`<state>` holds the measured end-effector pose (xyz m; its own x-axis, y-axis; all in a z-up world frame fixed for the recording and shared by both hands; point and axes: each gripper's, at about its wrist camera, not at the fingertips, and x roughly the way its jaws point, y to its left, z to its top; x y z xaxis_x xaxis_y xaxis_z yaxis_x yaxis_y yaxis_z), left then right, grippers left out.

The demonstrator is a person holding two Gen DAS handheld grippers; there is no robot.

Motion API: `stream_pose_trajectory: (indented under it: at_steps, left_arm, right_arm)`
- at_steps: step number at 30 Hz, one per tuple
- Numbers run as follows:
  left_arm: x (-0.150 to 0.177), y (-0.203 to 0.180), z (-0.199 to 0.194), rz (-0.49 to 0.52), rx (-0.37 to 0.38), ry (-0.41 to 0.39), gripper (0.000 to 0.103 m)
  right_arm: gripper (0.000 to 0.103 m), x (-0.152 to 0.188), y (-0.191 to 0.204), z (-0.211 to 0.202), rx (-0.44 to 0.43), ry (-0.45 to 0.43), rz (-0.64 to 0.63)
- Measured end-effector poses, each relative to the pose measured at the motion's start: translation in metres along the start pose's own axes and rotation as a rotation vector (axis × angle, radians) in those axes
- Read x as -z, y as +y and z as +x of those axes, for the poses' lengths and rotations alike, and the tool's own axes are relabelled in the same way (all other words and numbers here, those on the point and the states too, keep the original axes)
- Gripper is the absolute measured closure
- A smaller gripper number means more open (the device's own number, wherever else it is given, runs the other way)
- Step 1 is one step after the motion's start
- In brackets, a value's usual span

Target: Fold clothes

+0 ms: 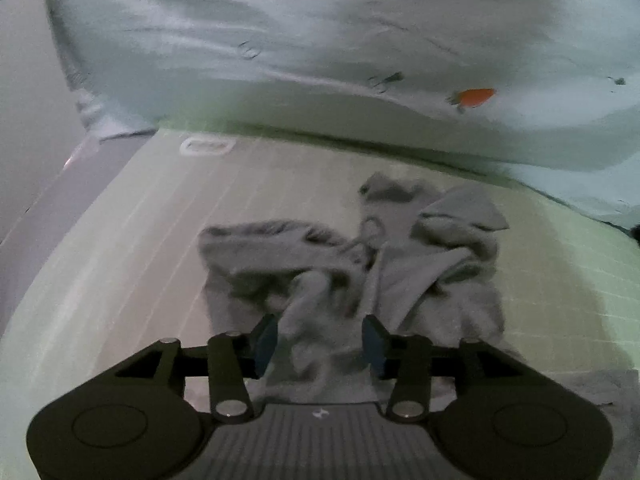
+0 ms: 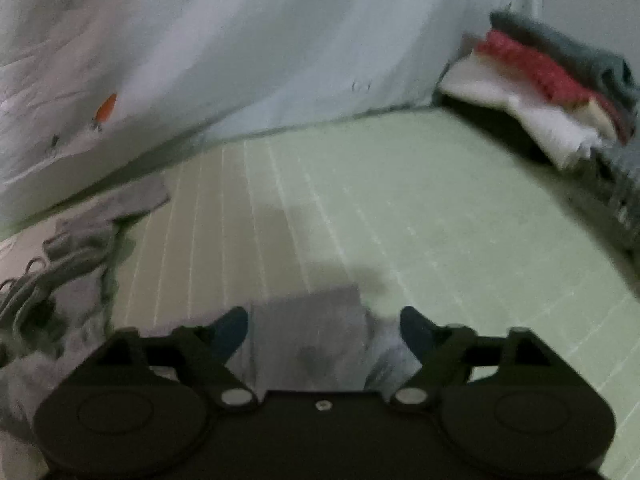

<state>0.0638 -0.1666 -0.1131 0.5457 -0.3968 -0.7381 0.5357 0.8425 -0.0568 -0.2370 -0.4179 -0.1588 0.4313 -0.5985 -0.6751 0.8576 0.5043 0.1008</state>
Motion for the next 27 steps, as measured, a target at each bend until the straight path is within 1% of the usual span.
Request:
stream_pose_trajectory:
  at_steps: [3, 6, 9, 14, 17, 19, 22, 24, 26, 27]
  left_arm:
    - [-0.007, -0.009, 0.01, 0.024, 0.037, 0.007, 0.05]
    - [-0.012, -0.017, 0.029, 0.051, 0.068, 0.035, 0.049]
    - [-0.014, -0.028, 0.053, 0.062, 0.08, 0.072, 0.048]
    - [-0.015, -0.044, 0.086, 0.068, 0.066, 0.117, 0.042]
    - [-0.014, -0.048, 0.098, 0.077, 0.051, 0.125, 0.041]
    - [-0.015, -0.048, 0.103, 0.071, 0.041, 0.129, 0.041]
    - [-0.016, -0.044, 0.109, 0.048, 0.043, 0.137, 0.042]
    - [-0.015, -0.042, 0.112, 0.042, 0.045, 0.14, 0.046]
    - [-0.015, -0.04, 0.114, 0.036, 0.047, 0.142, 0.054]
    - [-0.014, -0.039, 0.114, 0.028, 0.05, 0.142, 0.055]
  right_arm:
    - [0.017, -0.009, 0.004, 0.015, -0.017, 0.009, -0.01]
    - [0.017, -0.018, 0.017, 0.035, -0.077, 0.027, -0.028]
    - [0.018, -0.024, 0.036, 0.057, -0.136, 0.053, -0.052]
    - [0.028, -0.035, 0.073, 0.095, -0.252, 0.112, -0.037]
    - [0.039, -0.041, 0.099, 0.115, -0.322, 0.139, -0.043]
    - [0.048, -0.043, 0.117, 0.126, -0.373, 0.16, -0.053]
    - [0.049, -0.043, 0.142, 0.139, -0.457, 0.198, -0.058]
    - [0.049, -0.041, 0.158, 0.146, -0.499, 0.222, -0.068]
    - [0.049, -0.039, 0.171, 0.15, -0.529, 0.238, -0.084]
    - [0.048, -0.039, 0.177, 0.15, -0.538, 0.238, -0.101]
